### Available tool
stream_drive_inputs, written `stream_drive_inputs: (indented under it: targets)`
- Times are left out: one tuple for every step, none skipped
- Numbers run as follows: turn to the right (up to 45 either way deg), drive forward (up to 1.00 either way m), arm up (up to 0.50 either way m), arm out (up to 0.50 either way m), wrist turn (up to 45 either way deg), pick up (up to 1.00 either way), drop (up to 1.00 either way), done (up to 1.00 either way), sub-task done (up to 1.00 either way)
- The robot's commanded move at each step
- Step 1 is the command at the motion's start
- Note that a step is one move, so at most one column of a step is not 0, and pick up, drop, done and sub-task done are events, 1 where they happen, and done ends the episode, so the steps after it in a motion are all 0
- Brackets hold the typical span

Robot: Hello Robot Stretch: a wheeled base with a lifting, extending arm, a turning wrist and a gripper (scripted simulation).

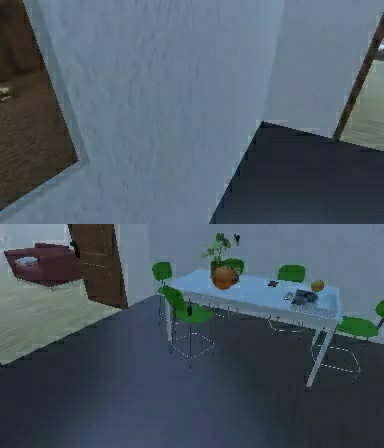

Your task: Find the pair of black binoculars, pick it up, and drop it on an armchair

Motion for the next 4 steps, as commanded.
stream_drive_inputs:
  targets:
    - [45.0, 0.00, 0.00, 0.00, 0.0, 0.00, 0.00, 0.00, 0.00]
    - [45.0, 0.00, 0.00, 0.00, 0.0, 0.00, 0.00, 0.00, 0.00]
    - [24.0, 0.00, 0.00, 0.00, 0.0, 0.00, 0.00, 0.00, 0.00]
    - [0.0, 0.10, 0.00, 0.00, 0.0, 0.00, 0.00, 0.00, 0.00]
